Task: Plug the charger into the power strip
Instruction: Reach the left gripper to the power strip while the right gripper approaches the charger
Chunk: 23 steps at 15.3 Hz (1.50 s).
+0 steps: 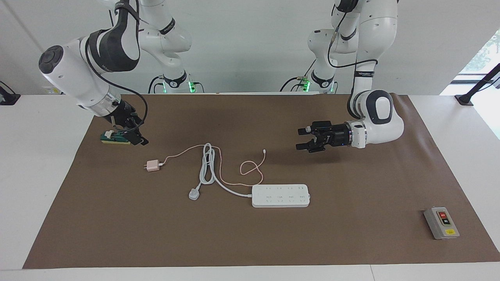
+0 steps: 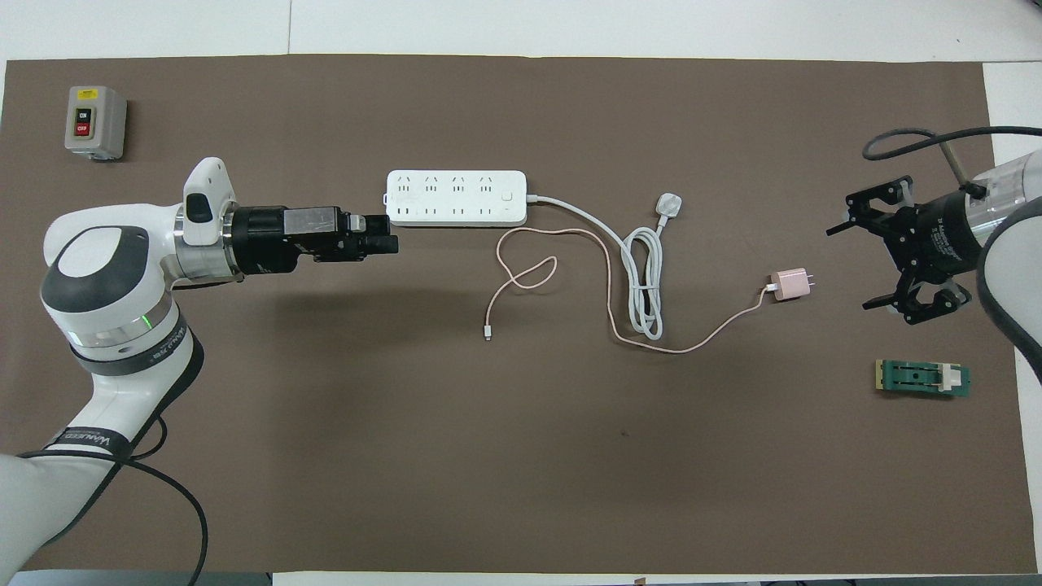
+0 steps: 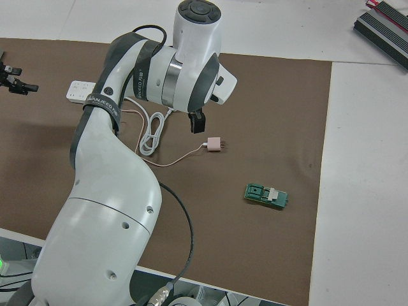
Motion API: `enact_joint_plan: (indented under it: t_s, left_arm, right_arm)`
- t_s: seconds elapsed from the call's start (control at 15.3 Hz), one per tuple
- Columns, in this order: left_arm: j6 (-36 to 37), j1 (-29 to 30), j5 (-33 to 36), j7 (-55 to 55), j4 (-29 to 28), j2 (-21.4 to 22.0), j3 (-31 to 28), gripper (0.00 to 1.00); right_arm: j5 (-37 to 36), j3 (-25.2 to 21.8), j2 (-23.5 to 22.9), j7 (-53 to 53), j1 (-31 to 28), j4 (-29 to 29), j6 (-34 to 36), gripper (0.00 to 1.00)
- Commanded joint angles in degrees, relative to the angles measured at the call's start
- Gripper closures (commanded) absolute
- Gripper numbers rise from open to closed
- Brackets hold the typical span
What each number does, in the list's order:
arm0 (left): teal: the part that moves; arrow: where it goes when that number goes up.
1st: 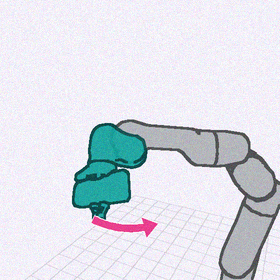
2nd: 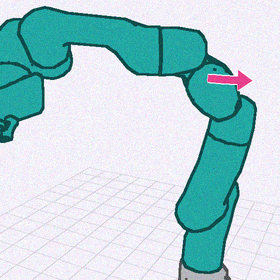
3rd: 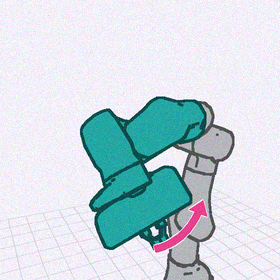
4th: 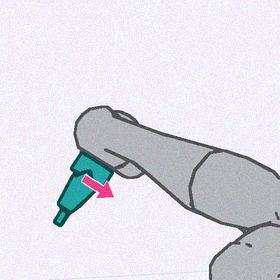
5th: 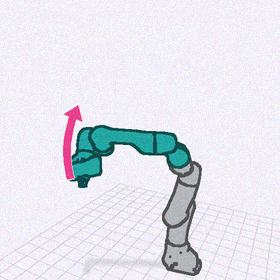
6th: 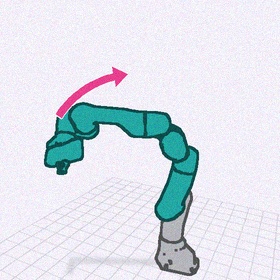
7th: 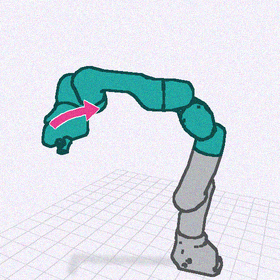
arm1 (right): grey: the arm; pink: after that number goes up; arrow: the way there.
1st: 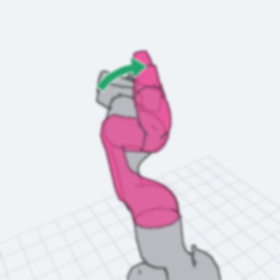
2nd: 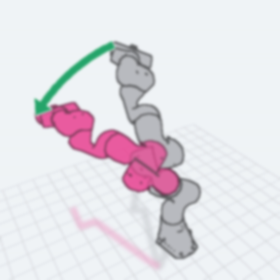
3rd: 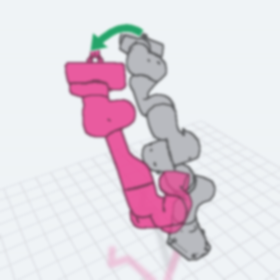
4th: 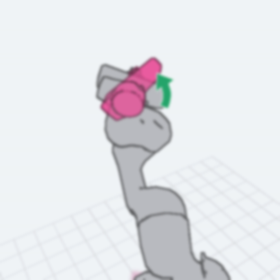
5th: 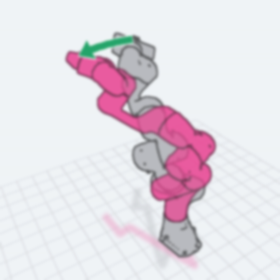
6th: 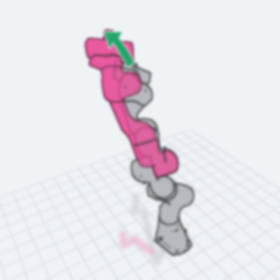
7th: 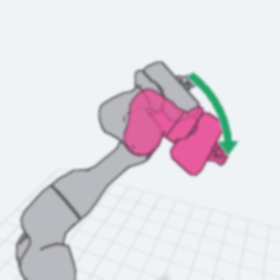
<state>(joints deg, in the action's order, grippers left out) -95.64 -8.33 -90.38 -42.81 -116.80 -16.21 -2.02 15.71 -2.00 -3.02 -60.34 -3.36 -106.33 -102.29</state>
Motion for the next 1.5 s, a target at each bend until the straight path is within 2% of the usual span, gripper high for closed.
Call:
enact_joint_plan:
  t_s: [0.0,0.26,0.59,0.65,0.79,1.05,1.44]
  left_arm:
    - [0.81,-3.00,-3.83,-4.03,-5.71,0.82,-0.71,0.00]
    - [1.34,-4.75,-5.07,-4.04,-7.04,1.53,-0.71,0.00]
    - [2.47,-4.85,-6.04,-4.13,-6.34,1.44,-0.71,0.00]
    - [2.56,-4.68,-6.04,-4.21,-6.25,1.44,-0.71,0.00]
    - [2.57,-4.32,-6.13,-6.13,-5.47,1.18,-0.79,0.00]
    - [2.21,-3.88,-6.91,-6.32,-5.46,1.18,-0.88,0.00]
    - [2.21,-3.18,-7.18,-6.32,-5.46,1.18,-0.88,0.00]
  right_arm:
    - [2.47,0.51,0.48,-0.66,-1.83,-2.30,-1.86,0.00]
    - [6.16,0.51,-1.01,-0.74,-4.72,-6.51,-6.86,0.00]
    - [8.09,0.51,-4.18,3.82,-5.60,-6.52,-7.05,0.00]
    - [9.84,0.51,-5.66,5.83,-6.83,-5.91,-6.00,0.00]
    - [13.71,0.51,-11.63,12.59,-9.73,-2.06,-1.28,0.00]
    - [14.16,0.51,-16.03,18.23,-9.56,0.59,-0.46,0.00]
    - [18.64,0.42,-20.97,18.15,-10.18,2.80,1.04,0.00]
